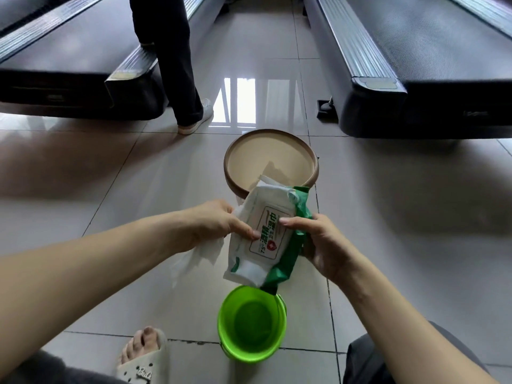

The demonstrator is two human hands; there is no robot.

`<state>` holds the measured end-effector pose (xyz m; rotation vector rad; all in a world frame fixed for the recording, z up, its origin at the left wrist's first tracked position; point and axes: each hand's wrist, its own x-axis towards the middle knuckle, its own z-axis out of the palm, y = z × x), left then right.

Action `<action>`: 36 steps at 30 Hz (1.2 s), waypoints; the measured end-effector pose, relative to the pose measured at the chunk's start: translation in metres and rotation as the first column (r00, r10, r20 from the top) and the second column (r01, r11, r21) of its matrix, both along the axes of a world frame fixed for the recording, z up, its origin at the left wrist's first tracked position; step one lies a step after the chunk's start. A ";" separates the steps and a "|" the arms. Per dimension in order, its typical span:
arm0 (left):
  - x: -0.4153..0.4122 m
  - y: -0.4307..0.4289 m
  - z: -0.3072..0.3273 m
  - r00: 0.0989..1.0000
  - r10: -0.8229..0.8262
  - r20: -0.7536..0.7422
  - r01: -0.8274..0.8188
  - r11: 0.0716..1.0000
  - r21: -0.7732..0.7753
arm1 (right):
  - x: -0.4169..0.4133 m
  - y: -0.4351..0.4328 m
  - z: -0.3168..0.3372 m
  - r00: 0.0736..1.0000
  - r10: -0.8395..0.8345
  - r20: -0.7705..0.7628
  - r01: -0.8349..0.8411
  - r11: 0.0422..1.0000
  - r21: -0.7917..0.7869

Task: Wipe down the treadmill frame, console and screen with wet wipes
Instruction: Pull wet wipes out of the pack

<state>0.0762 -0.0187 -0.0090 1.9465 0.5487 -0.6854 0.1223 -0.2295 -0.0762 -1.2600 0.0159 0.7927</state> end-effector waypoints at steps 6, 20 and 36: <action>-0.011 -0.003 -0.024 0.989 -0.085 -0.118 0.098 0.989 0.110 | -0.006 -0.004 -0.013 0.991 0.130 0.021 -0.121 0.962 -0.243; -0.001 -0.014 -0.025 0.989 0.113 -0.095 -0.096 0.982 0.165 | -0.051 0.026 -0.091 0.882 0.458 -0.116 -0.422 0.653 -0.629; 0.012 -0.004 -0.036 0.998 0.055 0.032 -0.054 0.998 -0.024 | -0.038 0.027 -0.070 0.637 0.771 0.009 -0.167 0.150 -0.974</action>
